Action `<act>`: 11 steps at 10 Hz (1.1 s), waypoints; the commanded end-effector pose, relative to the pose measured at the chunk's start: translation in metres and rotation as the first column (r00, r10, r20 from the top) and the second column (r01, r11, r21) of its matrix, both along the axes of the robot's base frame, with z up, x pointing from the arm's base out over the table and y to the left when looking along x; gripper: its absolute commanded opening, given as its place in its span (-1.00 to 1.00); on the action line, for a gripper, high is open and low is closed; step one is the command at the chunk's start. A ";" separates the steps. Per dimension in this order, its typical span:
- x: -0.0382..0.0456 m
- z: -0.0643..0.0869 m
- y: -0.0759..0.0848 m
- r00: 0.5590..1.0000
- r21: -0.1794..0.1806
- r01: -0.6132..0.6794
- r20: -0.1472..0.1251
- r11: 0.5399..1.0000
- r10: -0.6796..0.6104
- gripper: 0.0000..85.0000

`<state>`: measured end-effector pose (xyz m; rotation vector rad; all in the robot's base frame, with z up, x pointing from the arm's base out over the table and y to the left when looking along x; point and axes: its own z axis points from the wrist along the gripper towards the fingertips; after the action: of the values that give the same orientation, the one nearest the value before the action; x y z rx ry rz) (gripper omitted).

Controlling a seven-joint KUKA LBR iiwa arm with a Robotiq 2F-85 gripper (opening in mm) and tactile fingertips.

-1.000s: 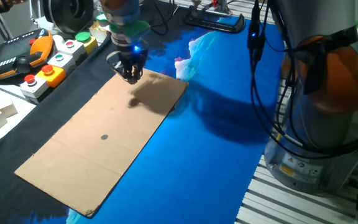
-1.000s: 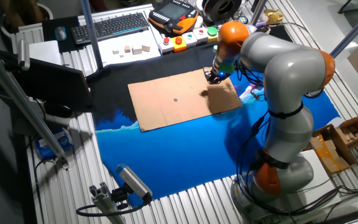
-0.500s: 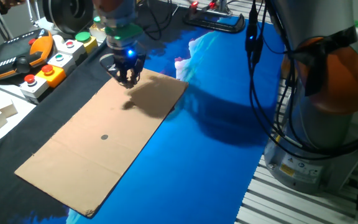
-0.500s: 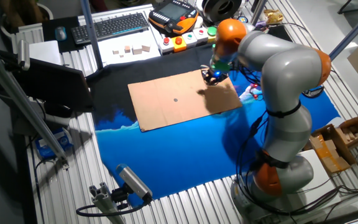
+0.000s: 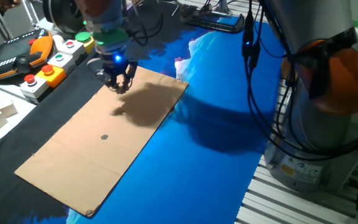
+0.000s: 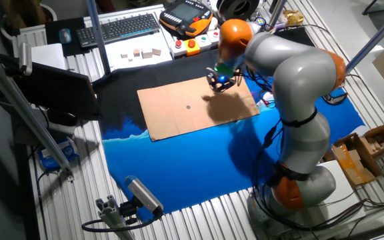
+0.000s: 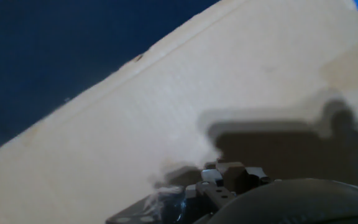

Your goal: Grab the block and place it at the designated location

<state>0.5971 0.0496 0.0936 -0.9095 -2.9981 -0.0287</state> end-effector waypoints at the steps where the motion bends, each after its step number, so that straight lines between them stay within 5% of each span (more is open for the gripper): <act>1: -0.0013 0.000 0.014 1.000 -0.003 0.013 0.000 1.000 -0.013 -0.98; 7: -0.0120 -0.007 0.064 0.997 -0.011 0.075 0.004 0.997 -0.075 -0.98; 11: -0.0136 -0.015 0.079 0.995 -0.008 0.099 0.000 0.995 -0.099 -0.98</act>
<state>0.5835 0.1288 0.0777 -1.0595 -2.9523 -0.0181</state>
